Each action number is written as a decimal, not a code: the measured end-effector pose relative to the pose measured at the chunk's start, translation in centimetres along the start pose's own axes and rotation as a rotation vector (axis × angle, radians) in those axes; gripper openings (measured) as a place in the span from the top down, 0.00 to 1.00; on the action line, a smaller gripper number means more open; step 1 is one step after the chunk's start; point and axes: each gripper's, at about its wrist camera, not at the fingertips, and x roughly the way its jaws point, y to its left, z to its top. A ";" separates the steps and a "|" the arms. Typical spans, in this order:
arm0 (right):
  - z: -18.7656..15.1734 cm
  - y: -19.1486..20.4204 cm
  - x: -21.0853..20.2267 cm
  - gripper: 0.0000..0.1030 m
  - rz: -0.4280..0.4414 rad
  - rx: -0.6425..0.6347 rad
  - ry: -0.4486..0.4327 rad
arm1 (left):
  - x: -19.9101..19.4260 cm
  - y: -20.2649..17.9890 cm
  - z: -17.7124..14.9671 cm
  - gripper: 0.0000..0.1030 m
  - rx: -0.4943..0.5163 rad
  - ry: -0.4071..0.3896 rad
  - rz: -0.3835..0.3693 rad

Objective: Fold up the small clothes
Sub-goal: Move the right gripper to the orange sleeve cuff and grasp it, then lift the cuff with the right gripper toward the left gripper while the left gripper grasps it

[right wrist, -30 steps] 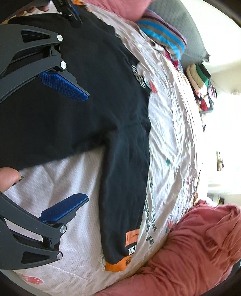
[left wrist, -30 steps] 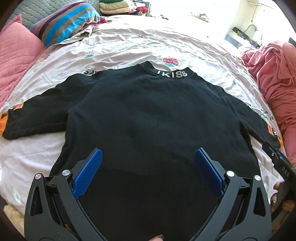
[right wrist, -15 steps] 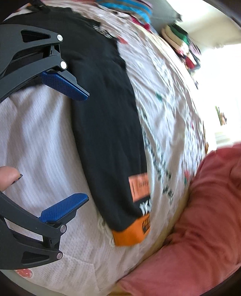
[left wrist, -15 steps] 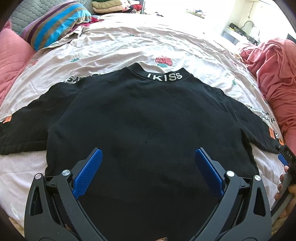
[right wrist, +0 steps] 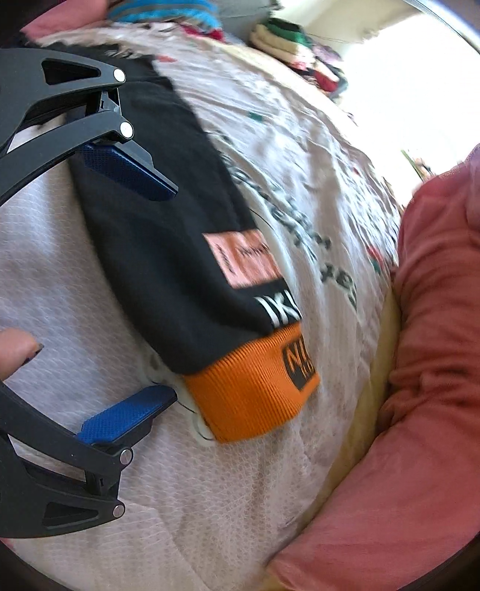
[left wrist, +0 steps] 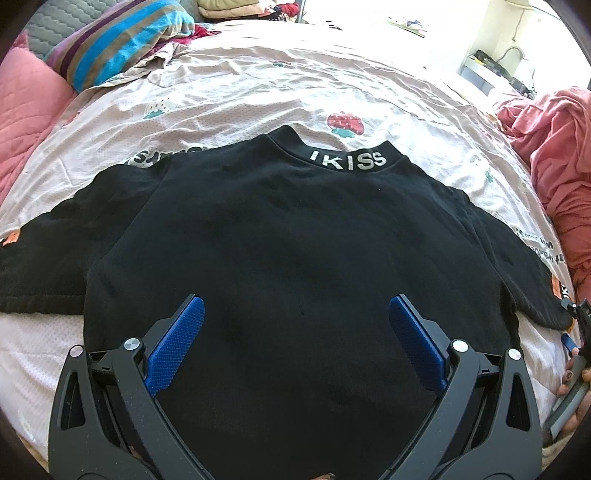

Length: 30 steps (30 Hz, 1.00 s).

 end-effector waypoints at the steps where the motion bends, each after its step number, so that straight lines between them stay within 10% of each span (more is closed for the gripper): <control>1: 0.2 -0.1 0.1 0.04 0.005 0.006 -0.004 | 0.2 0.0 0.2 0.09 -0.002 0.002 0.003; 7: 2.2 -1.3 1.5 0.11 0.022 0.096 -0.057 | 0.5 0.3 0.7 0.09 -0.031 0.005 -0.011; 15: 3.2 -2.0 0.7 0.80 0.120 0.148 -0.135 | 0.1 0.8 0.7 0.09 -0.043 0.005 -0.044; 30: 2.3 10.9 -7.2 0.83 0.414 -0.187 -0.236 | -2.6 2.4 1.1 0.09 -0.093 -0.032 -0.165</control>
